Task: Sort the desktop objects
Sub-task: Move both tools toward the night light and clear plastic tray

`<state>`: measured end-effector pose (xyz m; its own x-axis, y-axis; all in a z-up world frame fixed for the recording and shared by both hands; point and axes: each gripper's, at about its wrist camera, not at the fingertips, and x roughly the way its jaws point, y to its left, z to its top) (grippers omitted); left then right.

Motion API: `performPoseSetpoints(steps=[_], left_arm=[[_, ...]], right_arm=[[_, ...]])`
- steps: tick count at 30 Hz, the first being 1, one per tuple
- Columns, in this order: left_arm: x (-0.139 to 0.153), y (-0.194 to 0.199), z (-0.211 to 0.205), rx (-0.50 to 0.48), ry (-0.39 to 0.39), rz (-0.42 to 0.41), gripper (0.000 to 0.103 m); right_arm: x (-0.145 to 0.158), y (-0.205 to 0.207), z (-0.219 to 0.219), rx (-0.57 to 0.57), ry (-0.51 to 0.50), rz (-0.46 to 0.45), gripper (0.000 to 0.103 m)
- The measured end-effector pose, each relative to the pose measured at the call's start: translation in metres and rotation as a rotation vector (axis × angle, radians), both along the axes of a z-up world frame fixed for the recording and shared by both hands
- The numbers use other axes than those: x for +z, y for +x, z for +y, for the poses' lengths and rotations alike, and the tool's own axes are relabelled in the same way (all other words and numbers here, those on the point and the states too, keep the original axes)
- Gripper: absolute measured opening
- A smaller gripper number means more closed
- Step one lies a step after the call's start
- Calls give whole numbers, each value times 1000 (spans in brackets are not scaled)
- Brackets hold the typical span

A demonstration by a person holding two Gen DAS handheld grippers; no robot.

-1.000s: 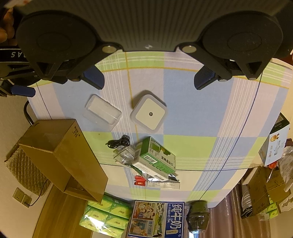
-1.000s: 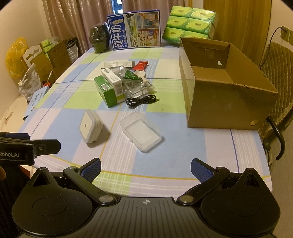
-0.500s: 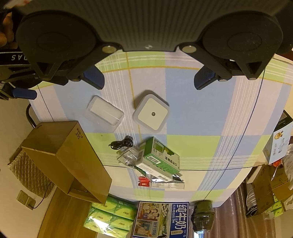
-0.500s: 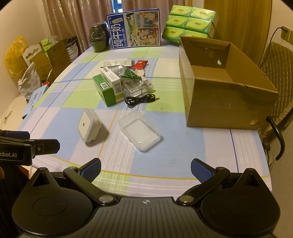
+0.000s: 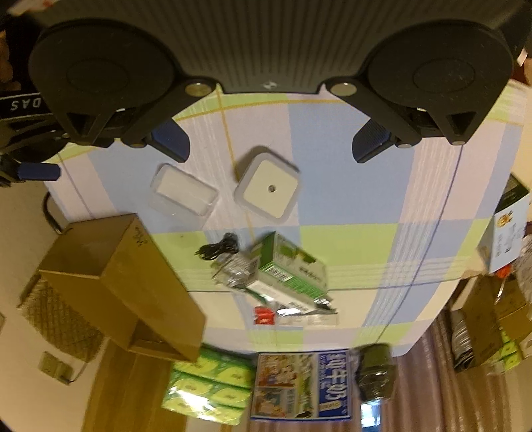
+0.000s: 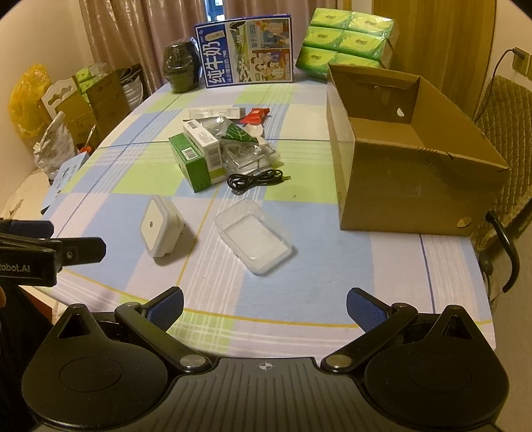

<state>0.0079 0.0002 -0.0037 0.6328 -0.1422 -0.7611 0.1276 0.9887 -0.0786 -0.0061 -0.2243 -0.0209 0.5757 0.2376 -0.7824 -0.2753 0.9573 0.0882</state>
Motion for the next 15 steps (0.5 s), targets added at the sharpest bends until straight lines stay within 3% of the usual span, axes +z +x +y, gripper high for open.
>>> performPoseSetpoints(steps=[6, 15], left_arm=[[-1, 5, 6, -12, -19, -10, 102], [-1, 10, 10, -38, 13, -10, 102]], right_arm=[[-2, 2, 0, 9, -2, 3, 101], [-5, 6, 1, 20, -2, 9, 101]])
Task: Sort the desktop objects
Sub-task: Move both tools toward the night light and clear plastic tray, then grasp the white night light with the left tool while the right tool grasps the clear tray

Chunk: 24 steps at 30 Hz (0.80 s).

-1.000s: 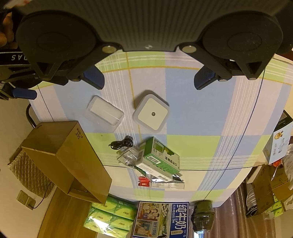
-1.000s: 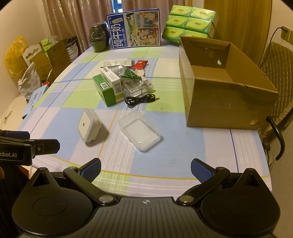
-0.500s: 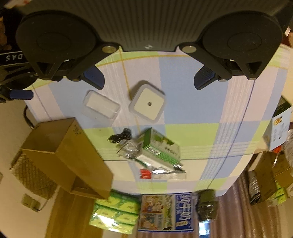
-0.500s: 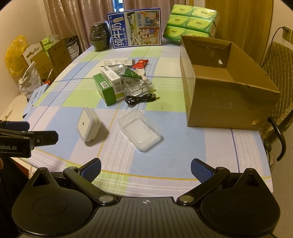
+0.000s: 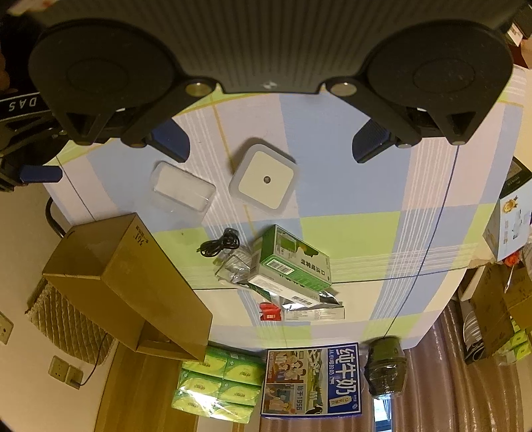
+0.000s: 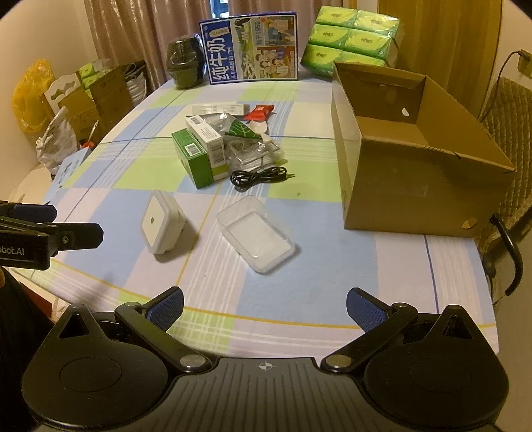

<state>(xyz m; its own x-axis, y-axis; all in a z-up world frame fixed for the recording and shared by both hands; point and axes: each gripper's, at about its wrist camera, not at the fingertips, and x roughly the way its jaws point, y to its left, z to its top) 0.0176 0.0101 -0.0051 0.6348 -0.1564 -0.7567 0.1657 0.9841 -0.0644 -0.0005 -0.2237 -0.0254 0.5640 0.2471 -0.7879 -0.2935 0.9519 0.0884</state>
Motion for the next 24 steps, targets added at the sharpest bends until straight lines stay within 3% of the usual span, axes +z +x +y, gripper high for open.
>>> performPoseSetpoints(steps=[17, 24], left_arm=[[-8, 20, 1, -106, 88, -4, 102], [-19, 43, -1, -218, 114, 5, 102]], right_arm=[[-3, 13, 1, 38, -3, 3, 101], [-8, 30, 11, 171, -127, -29, 101]])
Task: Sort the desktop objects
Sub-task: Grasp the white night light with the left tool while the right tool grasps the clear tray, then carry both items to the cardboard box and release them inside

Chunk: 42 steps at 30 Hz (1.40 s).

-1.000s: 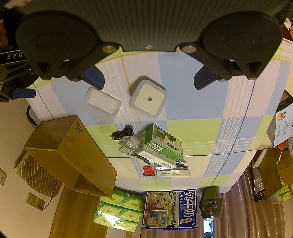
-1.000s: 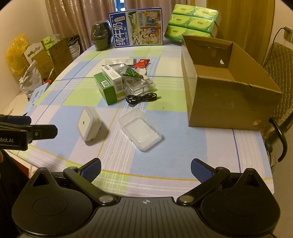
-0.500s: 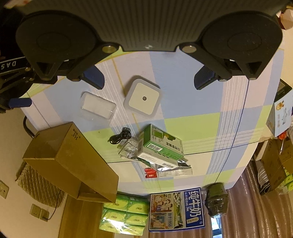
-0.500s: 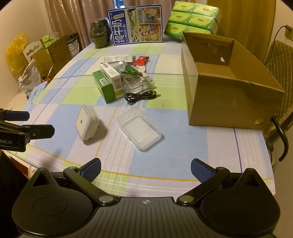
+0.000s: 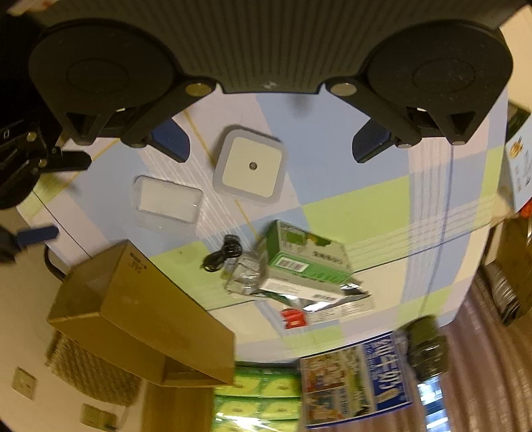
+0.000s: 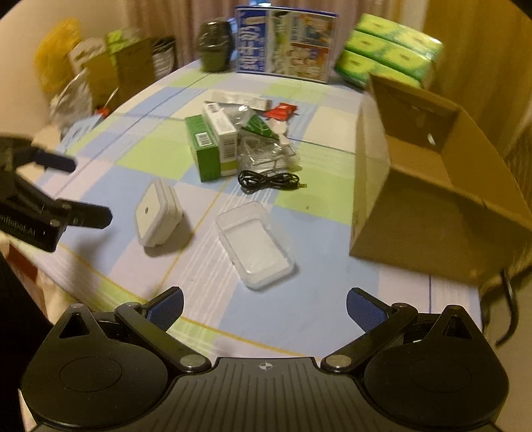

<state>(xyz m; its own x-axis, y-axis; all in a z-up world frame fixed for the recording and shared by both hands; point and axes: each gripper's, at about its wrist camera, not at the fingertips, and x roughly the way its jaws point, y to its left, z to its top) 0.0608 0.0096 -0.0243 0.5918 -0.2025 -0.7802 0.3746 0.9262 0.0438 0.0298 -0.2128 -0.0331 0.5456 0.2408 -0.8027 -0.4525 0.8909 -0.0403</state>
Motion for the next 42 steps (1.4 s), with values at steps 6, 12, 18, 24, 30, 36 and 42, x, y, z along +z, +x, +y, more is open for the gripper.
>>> performPoseSetpoints(steps=[6, 12, 18, 24, 30, 36, 42], left_arm=[[-14, 17, -10, -154, 21, -7, 102], [-35, 30, -18, -248, 65, 10, 94], [-49, 41, -18, -270, 58, 35, 83], [-58, 49, -21, -290, 50, 47, 75], [-65, 55, -24, -310, 66, 63, 62], [-65, 56, -22, -287, 49, 65, 61], [-68, 55, -25, -277, 58, 62, 62]], right_arm=[[-7, 19, 4, 147, -49, -7, 101], [-20, 40, 13, 255, -106, -6, 97], [-34, 68, 23, 349, -139, 40, 82], [-51, 87, 31, 403, -174, 86, 80], [-60, 100, 35, 400, -155, 130, 77], [-67, 106, 43, 405, -148, 153, 69], [-69, 107, 45, 383, -143, 157, 54]])
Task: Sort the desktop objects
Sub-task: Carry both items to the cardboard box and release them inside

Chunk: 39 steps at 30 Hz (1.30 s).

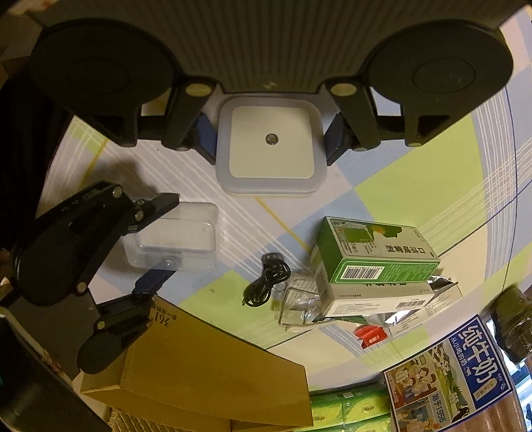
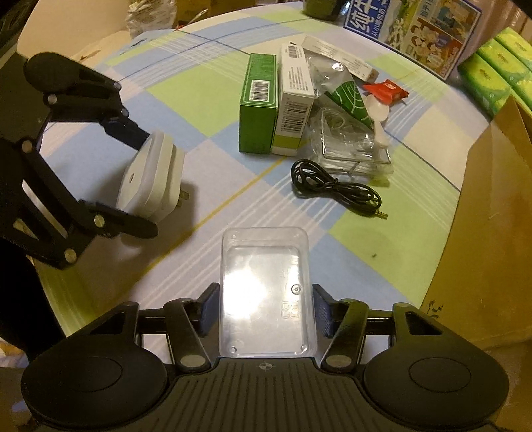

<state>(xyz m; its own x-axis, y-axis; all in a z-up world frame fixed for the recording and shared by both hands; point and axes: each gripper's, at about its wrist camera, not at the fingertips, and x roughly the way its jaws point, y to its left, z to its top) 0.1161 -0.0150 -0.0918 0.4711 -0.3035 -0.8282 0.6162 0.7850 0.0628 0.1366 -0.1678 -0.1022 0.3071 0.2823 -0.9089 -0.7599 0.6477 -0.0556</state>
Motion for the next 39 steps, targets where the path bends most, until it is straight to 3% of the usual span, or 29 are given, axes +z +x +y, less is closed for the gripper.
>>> performPoseSetpoints(steps=[7, 12, 19, 24, 27, 32, 39], left_arm=[[3, -1, -2, 27, 15, 2, 61], [20, -4, -3, 72, 1, -13, 61], [81, -8, -20, 86, -55, -71, 61], [134, 4, -58, 52, -126, -119, 61], [157, 16, -93, 21, -158, -147, 61], [169, 46, -156, -14, -213, -149, 61], [151, 85, -217, -51, -195, -134, 61]], right_arm=[[15, -7, -5, -54, 50, -21, 54], [39, -11, -12, -120, 107, -45, 54], [104, -21, -37, -200, 194, -154, 54], [161, -12, -78, -314, 237, -262, 54], [181, 3, -107, -389, 230, -299, 54], [188, 30, -159, -503, 231, -301, 54], [161, 66, -209, -604, 208, -271, 54]])
